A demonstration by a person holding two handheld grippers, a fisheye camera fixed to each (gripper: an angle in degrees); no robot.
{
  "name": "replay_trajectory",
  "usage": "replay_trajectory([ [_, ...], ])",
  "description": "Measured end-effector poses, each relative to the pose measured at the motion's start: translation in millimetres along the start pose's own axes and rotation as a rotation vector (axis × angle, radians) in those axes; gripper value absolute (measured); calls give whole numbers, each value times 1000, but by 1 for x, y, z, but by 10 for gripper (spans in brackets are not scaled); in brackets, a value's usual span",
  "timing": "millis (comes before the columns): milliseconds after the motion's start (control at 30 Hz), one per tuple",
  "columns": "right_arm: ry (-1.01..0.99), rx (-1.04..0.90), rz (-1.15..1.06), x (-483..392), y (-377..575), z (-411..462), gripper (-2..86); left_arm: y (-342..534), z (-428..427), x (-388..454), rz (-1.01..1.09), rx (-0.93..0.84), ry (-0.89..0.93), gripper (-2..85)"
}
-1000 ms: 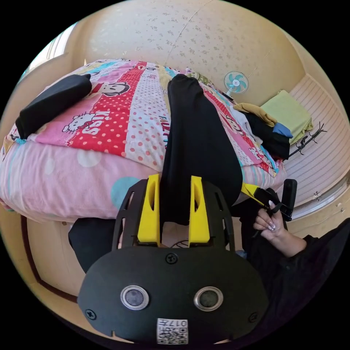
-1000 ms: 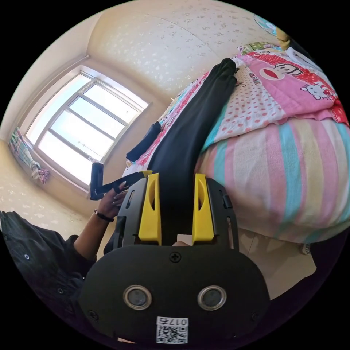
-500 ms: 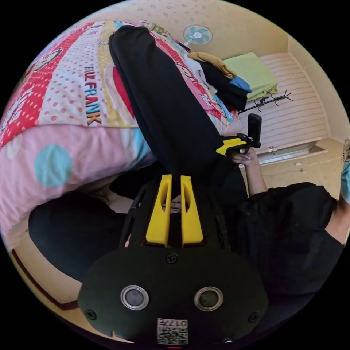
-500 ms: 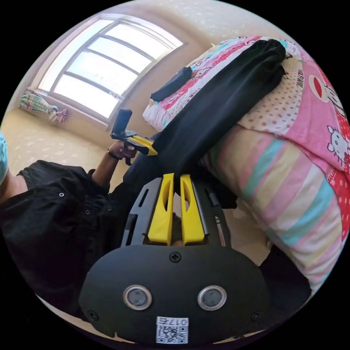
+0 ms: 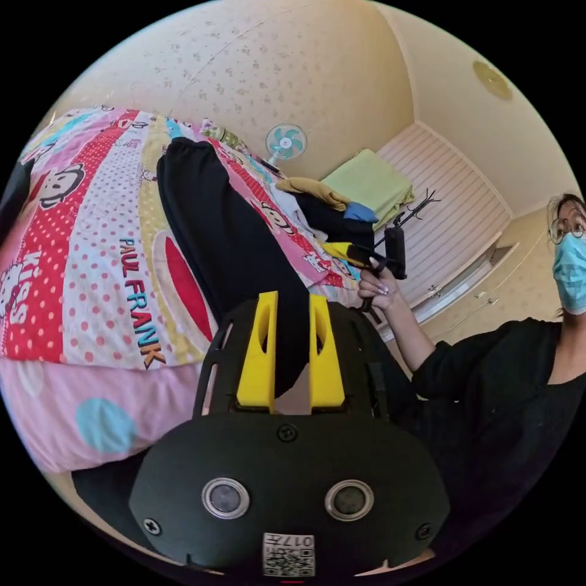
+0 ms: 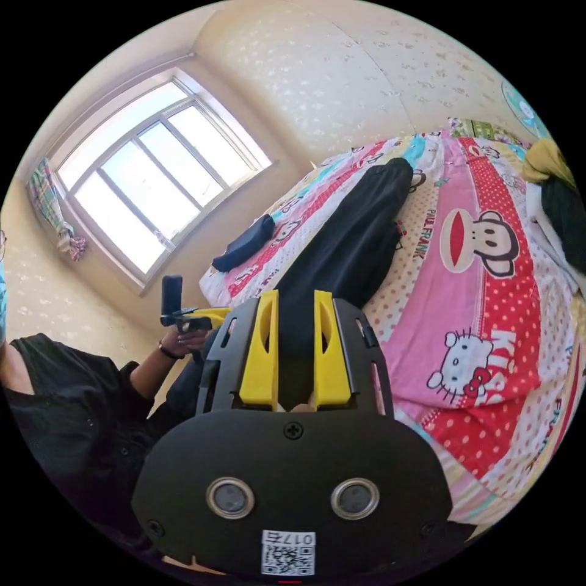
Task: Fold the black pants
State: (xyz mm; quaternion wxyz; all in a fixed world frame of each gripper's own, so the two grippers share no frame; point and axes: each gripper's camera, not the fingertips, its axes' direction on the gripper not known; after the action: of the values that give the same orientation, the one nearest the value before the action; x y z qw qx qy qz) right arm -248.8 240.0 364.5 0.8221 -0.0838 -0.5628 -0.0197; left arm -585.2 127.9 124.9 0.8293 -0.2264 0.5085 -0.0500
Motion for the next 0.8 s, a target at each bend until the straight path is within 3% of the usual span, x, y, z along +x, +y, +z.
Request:
replay_trajectory([
  [33, 49, -18, -46, -2, -7, 14, 92, 0, 33, -12, -15, -108, -86, 75],
  [67, 207, -137, -139, -2, -15, 51, 95, 9, 42, -18, -2, -62, -141, 61],
  [100, 437, -409, -217, 10, -12, 103, 100, 15, 39, -20, 6, -20, -126, 52],
  [133, 487, -502, -249, 18, -5, 122, 109, 25, 33, -28, -29, 25, -85, 35],
  [167, 414, -414, -180, 33, -4, 117, 129, 38, 25, -37, -75, 84, -28, 26],
  [267, 233, -457, 64, 67, -19, 106, 141, 63, 6, -49, -133, 173, 68, 39],
  [433, 294, -497, -12, 57, -37, 106, 139, 44, -24, -39, -31, 310, 63, 82],
  [500, 367, -396, -58, 41, -65, 97, 132, 26, -20, -40, 12, 333, 83, 85],
  [633, 395, -282, -112, 29, -127, 97, 124, 3, 57, -71, 50, 140, 33, 76],
  [800, 369, -342, -110, 62, -217, 187, 120, 3, 50, -79, 86, 180, 111, 76],
])
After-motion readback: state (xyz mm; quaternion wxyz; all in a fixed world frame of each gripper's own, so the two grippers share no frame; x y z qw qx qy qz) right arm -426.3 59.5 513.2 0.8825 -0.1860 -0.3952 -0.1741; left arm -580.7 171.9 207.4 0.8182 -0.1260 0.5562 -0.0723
